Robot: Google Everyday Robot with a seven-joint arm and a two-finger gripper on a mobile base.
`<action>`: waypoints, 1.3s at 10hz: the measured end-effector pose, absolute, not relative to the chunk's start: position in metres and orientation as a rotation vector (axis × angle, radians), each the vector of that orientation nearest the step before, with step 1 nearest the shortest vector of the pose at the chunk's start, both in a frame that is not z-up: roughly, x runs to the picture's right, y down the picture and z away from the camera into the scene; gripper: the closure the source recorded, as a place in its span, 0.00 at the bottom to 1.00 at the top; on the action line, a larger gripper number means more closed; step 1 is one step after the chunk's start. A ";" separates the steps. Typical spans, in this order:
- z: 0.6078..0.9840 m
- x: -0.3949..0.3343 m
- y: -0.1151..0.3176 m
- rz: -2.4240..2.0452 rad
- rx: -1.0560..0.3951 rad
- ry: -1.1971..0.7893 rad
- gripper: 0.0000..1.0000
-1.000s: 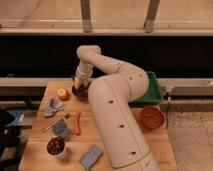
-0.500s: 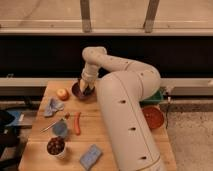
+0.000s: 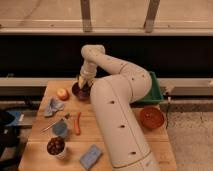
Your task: Wipe purple bowl with eraser
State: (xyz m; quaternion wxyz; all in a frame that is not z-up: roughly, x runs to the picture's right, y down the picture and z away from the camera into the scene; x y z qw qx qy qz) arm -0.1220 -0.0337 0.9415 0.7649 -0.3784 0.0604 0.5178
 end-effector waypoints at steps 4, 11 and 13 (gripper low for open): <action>0.921 -0.151 -0.013 1.065 -0.861 0.078 1.00; 0.912 -0.100 -0.011 1.157 -0.808 0.137 1.00; 0.925 -0.094 -0.022 1.179 -0.795 0.153 1.00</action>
